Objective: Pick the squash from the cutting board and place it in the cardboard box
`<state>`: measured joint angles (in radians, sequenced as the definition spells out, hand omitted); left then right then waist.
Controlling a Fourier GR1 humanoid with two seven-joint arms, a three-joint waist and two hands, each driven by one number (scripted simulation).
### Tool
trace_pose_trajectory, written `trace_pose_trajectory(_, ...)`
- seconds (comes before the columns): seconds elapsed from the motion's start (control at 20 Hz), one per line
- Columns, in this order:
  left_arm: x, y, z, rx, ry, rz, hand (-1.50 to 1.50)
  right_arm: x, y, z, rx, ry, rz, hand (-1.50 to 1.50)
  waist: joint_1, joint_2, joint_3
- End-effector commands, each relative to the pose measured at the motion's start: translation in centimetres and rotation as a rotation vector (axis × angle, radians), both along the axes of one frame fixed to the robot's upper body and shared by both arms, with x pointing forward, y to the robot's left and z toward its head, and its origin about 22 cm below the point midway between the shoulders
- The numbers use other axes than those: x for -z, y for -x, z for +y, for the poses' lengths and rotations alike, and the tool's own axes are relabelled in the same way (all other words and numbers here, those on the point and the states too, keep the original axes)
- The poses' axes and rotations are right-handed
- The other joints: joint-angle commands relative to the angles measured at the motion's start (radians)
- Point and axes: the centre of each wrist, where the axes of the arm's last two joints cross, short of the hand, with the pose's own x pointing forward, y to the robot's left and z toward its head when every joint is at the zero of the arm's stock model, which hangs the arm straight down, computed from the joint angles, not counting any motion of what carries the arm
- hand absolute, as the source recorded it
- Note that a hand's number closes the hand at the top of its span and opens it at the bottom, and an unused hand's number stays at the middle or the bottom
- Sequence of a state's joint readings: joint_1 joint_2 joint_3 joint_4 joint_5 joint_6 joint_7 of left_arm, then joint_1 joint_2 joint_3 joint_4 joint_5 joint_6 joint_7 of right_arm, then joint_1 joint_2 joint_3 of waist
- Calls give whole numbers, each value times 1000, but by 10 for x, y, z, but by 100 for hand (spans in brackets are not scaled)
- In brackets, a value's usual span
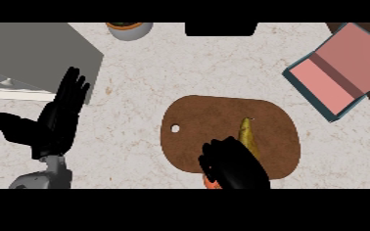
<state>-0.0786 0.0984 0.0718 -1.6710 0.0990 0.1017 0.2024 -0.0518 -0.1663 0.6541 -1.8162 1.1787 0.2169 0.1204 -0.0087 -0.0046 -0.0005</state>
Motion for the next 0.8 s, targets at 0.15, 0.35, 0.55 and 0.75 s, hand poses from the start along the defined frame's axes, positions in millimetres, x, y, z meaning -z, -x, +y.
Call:
trace_pose_trajectory(0.15, -8, 1, 9, -3, 3, -1, 0, -75, 53, -9, -20, -98, -108, 150, 1, 0, 0)
trace_pose_trajectory(0.35, -6, -2, 7, 11, 4, -8, 0, -97, 42, -27, 176, -321, -177, 150, -4, 3, 1)
trace_pose_trajectory(0.55, -15, -2, 2, 10, -2, -21, 0, -118, 40, -35, 341, -398, -246, 150, 3, 3, 0)
trace_pose_trajectory(0.75, -9, 2, 3, 20, -7, 10, 0, -134, 7, -46, 456, -425, -286, 150, 17, 6, 0)
